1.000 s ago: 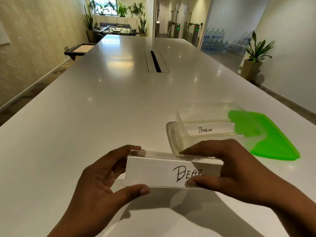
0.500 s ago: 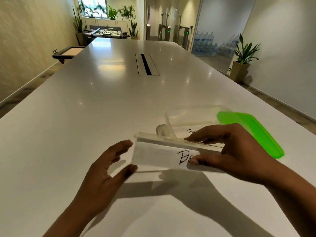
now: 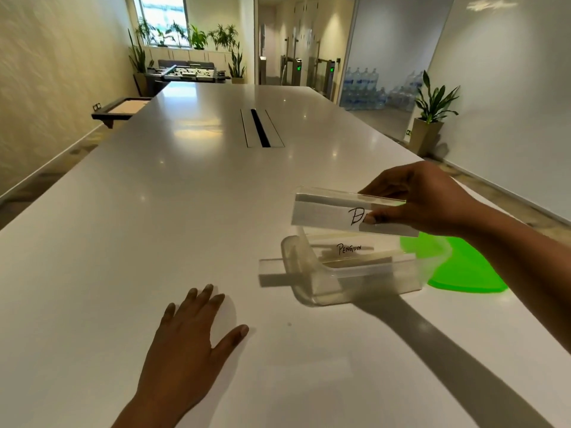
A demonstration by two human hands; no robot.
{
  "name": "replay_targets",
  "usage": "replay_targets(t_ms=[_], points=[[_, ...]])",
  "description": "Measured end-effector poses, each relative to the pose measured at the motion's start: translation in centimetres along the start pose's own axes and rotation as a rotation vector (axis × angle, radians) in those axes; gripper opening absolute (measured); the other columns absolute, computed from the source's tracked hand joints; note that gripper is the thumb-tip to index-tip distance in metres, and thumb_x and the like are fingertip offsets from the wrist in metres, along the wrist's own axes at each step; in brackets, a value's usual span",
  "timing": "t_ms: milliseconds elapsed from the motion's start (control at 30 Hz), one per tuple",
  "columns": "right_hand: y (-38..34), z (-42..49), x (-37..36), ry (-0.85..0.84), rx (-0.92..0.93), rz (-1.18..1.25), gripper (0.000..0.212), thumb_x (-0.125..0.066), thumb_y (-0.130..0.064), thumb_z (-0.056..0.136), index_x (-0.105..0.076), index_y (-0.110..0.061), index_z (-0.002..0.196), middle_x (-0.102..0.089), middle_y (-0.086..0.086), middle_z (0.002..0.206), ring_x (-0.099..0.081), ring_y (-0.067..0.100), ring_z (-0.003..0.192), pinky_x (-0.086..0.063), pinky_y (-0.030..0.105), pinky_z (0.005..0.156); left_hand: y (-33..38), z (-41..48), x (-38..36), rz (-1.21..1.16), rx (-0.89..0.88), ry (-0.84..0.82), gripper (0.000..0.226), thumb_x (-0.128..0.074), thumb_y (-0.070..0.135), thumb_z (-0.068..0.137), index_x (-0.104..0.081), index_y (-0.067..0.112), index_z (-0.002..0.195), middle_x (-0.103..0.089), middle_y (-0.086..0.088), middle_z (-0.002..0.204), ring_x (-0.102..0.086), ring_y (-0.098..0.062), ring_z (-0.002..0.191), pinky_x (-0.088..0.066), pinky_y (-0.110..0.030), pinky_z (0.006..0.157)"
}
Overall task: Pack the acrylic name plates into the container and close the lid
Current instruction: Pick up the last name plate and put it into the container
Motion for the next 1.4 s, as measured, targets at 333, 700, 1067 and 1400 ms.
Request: replay_targets(t_ms=[333, 700, 1067, 1400], points=[[5.1, 2.7, -1.1, -0.083, -0.102, -0.197, 0.036, -0.088, -0.024, 0.063, -0.072, -0.029, 0.094, -0.071, -0.014, 0.087, -0.065, -0.008, 0.076, -0.043, 0.0, 0.061, 0.2, 0.0, 0.1, 0.009, 0.013, 0.009, 0.088, -0.019, 0.081, 0.078, -0.034, 0.03, 0.148, -0.02, 0.012, 0.159, -0.01, -0.006, 0.147, -0.007, -0.035, 0.12], [7.1, 3.6, -2.8, -0.17, -0.118, -0.251, 0.037, -0.088, -0.02, 0.064, -0.073, -0.023, 0.097, -0.071, -0.01, 0.089, -0.064, -0.001, 0.08, -0.049, 0.016, 0.075, 0.1, 0.0, -0.2, 0.021, 0.007, 0.021, 0.09, -0.015, 0.083, 0.077, -0.033, 0.03, 0.148, -0.02, 0.012, 0.159, -0.01, -0.006, 0.147, -0.005, -0.034, 0.119], [7.6, 4.2, -4.9, -0.229, -0.129, -0.269, 0.035, -0.088, -0.021, 0.064, -0.074, -0.024, 0.096, -0.07, -0.013, 0.087, -0.062, -0.006, 0.077, -0.043, 0.005, 0.07, 0.1, 0.0, 0.0, 0.02, 0.01, 0.019, 0.089, -0.018, 0.082, 0.078, -0.036, 0.029, 0.147, -0.023, 0.011, 0.159, -0.013, -0.007, 0.147, -0.009, -0.035, 0.12], [7.7, 4.2, -6.0, -0.263, -0.127, -0.286, 0.036, -0.087, -0.019, 0.065, -0.074, -0.018, 0.098, -0.075, -0.002, 0.096, -0.068, 0.013, 0.087, -0.054, 0.033, 0.087, 0.0, -0.1, -0.1, 0.001, 0.019, 0.014, 0.091, -0.016, 0.084, 0.076, -0.034, 0.03, 0.148, -0.019, 0.013, 0.159, -0.009, -0.005, 0.147, -0.005, -0.034, 0.119]])
Point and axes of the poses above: each hand's wrist, its own z-axis towards the middle knuckle, its own x-axis out of the back of the hand, y = z × x, the point moved 3 cm from there along z, towards the middle knuckle
